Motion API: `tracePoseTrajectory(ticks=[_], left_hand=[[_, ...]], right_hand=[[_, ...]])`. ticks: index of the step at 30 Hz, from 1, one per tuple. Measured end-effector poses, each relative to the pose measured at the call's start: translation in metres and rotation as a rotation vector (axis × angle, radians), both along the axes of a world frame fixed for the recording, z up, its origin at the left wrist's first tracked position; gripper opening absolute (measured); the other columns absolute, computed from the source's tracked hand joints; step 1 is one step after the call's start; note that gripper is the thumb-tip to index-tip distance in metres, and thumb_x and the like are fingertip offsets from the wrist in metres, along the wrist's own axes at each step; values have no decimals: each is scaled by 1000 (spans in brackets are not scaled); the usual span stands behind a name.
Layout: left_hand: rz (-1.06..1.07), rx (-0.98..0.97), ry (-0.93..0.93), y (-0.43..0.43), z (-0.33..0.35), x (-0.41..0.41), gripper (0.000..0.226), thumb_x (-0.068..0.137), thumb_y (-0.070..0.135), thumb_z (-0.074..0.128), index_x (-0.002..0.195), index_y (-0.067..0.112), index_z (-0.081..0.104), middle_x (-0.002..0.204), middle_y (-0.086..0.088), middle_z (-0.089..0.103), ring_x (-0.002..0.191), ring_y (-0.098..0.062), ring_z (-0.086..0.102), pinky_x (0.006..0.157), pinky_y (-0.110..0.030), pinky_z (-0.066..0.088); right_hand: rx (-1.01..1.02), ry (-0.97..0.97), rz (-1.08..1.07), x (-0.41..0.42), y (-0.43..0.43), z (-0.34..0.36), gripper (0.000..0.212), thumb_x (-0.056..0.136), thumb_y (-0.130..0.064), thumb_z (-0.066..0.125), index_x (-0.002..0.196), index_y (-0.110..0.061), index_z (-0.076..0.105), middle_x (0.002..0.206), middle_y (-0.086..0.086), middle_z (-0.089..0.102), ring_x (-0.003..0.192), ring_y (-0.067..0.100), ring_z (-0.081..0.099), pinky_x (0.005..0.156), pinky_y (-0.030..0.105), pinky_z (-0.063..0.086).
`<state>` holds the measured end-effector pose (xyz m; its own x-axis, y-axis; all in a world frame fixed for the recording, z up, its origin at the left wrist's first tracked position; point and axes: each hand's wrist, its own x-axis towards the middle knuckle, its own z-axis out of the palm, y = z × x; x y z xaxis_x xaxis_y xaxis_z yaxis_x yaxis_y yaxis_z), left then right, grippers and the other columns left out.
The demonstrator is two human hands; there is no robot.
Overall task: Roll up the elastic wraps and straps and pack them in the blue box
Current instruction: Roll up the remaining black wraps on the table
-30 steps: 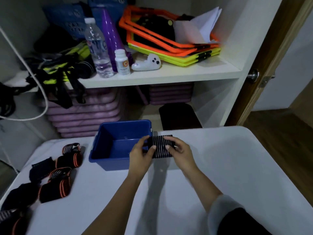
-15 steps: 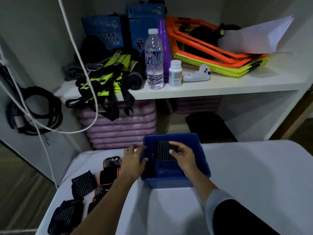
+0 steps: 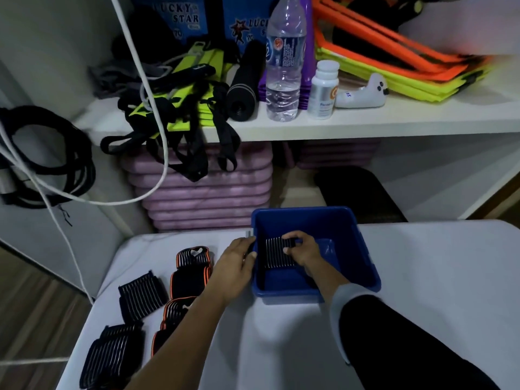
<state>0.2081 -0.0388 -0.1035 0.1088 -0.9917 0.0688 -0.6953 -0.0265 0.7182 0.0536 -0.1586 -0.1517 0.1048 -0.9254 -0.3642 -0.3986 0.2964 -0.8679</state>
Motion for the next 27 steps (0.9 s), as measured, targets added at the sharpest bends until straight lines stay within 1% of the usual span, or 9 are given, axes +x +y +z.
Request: tracePoseTrajectory(ticks=[3, 6, 8, 10, 12, 15, 20, 24, 27], left_hand=[[9, 20, 3, -2, -5, 0, 48, 91, 22, 54, 136, 11, 44, 129, -4, 47, 107, -21, 55, 93, -36, 48], [19, 3, -2, -4, -9, 1, 49, 89, 21, 57, 136, 13, 44, 130, -2, 47, 109, -19, 54, 96, -35, 47], [13, -10, -12, -4, -10, 1, 48, 90, 22, 56, 136, 14, 44, 130, -1, 47, 110, -18, 54, 97, -33, 46], [15, -18, -15, -3, -12, 1, 48, 91, 23, 55, 137, 14, 44, 132, -1, 46, 111, -19, 53, 97, -35, 46], [14, -25, -16, -2, -14, 2, 49, 91, 25, 55, 137, 15, 43, 133, -1, 46, 112, -19, 53, 98, -36, 46], [16, -25, -16, -1, -13, 1, 49, 92, 26, 54, 138, 16, 42, 134, 0, 45, 114, -18, 52, 99, -36, 46], [21, -17, -32, 0, -10, 0, 50, 92, 27, 53, 139, 16, 41, 136, 1, 43, 115, -18, 51, 99, -35, 45], [27, -20, -56, 1, -12, -1, 50, 93, 28, 52, 140, 17, 40, 137, 1, 43, 114, -19, 51, 98, -33, 45], [45, -16, -65, 1, -13, -3, 50, 93, 28, 52, 140, 18, 40, 139, 2, 42, 115, -19, 51, 97, -33, 46]], right_hand=[[21, 30, -25, 6, -5, -5, 30, 79, 7, 66, 81, -23, 64, 116, 15, 61, 102, 32, 62, 80, 37, 55], [23, 43, -46, 8, -9, -7, 27, 81, 8, 64, 95, -15, 67, 112, 15, 63, 94, 28, 61, 79, 34, 55], [8, 74, -33, 8, -10, -9, 26, 81, 6, 64, 99, -13, 67, 109, 13, 62, 97, 28, 61, 80, 32, 54], [-36, 136, 16, 9, -8, -9, 26, 81, 2, 67, 96, -19, 64, 113, 12, 61, 101, 29, 60, 81, 32, 53], [-83, 239, 80, 10, -7, -10, 33, 80, -6, 71, 105, -26, 63, 120, 14, 58, 104, 29, 59, 84, 32, 52], [-109, 347, 154, 8, -5, -4, 47, 77, -18, 76, 120, -28, 59, 124, 9, 57, 113, 28, 55, 88, 32, 47], [-92, 360, 195, 8, -4, 0, 54, 67, -6, 81, 115, -24, 63, 115, 12, 64, 101, 25, 62, 85, 33, 54], [-136, 404, 231, 8, -5, -3, 55, 78, -10, 73, 128, -24, 54, 126, 14, 51, 114, 30, 52, 94, 33, 44], [-165, 470, 273, 10, -5, -5, 53, 86, -12, 65, 135, -22, 45, 128, 18, 44, 115, 35, 50, 96, 37, 43]])
